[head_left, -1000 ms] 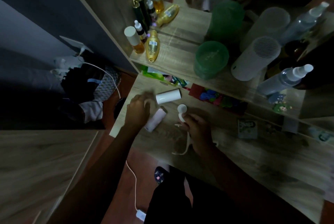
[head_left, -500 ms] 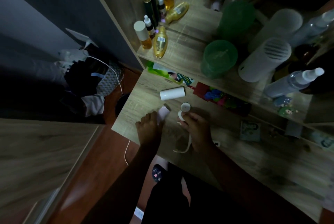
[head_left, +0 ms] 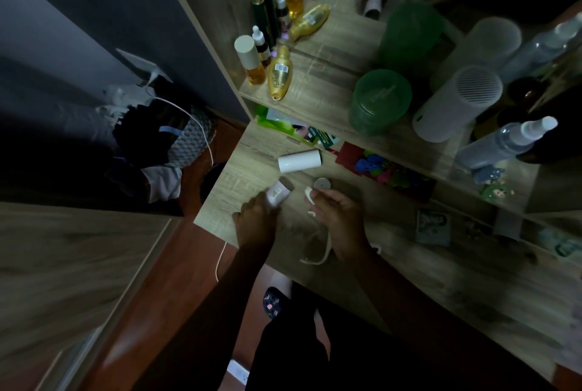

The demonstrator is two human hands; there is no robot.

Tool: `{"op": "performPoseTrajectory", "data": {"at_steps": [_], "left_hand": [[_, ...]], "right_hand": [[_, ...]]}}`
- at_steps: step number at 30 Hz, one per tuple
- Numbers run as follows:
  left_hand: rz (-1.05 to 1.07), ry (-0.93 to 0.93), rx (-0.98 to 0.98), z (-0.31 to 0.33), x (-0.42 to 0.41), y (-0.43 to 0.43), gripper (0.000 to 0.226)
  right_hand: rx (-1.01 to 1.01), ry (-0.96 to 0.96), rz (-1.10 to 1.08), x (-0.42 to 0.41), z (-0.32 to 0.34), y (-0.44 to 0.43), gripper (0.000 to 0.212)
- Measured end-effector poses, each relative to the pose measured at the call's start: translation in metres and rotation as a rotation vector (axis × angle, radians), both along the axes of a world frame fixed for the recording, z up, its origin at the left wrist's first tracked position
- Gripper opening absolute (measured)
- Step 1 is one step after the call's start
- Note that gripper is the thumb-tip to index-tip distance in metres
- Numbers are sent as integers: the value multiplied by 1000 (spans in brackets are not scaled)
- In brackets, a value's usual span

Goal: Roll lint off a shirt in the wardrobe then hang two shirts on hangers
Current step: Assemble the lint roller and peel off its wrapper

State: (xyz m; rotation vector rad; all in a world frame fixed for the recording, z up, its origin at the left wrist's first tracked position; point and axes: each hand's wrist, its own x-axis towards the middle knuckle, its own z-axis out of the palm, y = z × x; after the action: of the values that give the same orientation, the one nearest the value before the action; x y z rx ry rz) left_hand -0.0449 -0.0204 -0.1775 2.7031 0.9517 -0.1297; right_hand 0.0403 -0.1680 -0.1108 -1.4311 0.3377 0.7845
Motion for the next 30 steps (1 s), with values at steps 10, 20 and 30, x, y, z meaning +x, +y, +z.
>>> {"op": "performPoseTrajectory", "data": {"at_steps": [10,20,30], "left_hand": [[-47,-461,-462,111,-20,4,25],[-60,-499,-615,168,-36,5,35],[-46,-504,-616,183,-49,-3,31]], "right_hand": [[190,-463,177,14,58,2,21],[352,-558,292,5,90,17,22],[363,-616,354,-4,93,20,20]]}}
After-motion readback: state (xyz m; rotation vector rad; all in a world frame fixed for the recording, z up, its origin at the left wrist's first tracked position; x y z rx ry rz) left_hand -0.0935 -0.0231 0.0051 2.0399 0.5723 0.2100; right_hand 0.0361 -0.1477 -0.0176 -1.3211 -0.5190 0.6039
